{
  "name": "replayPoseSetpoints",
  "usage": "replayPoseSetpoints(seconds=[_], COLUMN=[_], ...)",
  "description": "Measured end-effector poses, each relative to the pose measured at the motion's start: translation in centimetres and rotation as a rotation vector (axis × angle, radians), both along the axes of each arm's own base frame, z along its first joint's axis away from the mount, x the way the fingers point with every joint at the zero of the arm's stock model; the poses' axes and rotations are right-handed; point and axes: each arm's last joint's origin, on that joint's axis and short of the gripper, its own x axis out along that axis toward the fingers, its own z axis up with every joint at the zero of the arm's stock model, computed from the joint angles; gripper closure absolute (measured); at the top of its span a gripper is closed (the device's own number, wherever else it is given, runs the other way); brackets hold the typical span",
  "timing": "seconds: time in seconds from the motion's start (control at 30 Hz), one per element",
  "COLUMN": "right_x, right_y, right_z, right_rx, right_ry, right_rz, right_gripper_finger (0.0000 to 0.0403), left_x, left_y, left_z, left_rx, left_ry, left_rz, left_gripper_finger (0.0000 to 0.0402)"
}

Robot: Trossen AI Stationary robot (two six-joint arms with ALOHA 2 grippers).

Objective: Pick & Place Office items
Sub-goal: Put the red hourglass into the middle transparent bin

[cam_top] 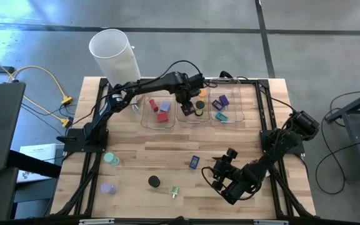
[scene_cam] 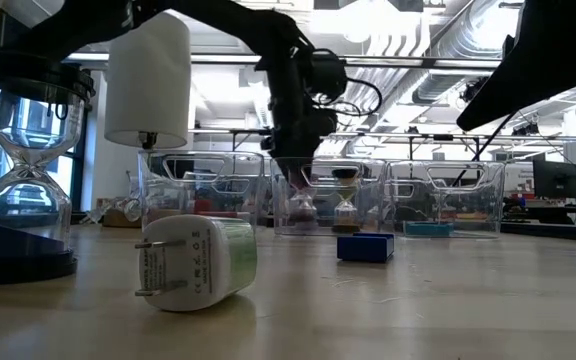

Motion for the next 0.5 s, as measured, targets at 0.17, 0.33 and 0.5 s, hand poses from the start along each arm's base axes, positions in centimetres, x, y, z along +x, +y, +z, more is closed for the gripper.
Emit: replayPoseSetpoints(seconds=[0.17, 0.33, 0.5], right_x=[0.0, -0.1, -0.1], right_y=[0.0, 0.0, -0.1], right_z=[0.0, 0.0, 0.0], right_rx=[0.003, 0.000, -0.002], right_ry=[-0.001, 0.004, 0.009], right_rz=[-0.004, -0.004, -0.009], right_gripper_finger=[0.0215, 0.0215, 0.0215], left_x=[0.5, 0.5, 0.5], left_y=[0.2, 0.2, 0.1], left_z=[-1.4, -1.5, -1.4], left_rx=[-0.011, -0.018, -0.042], left_ry=[0.025, 0.023, 0.017], left_rz=[-0.008, -0.011, -0.030], left_gripper_finger=[0.0207, 0.0207, 0.0183])
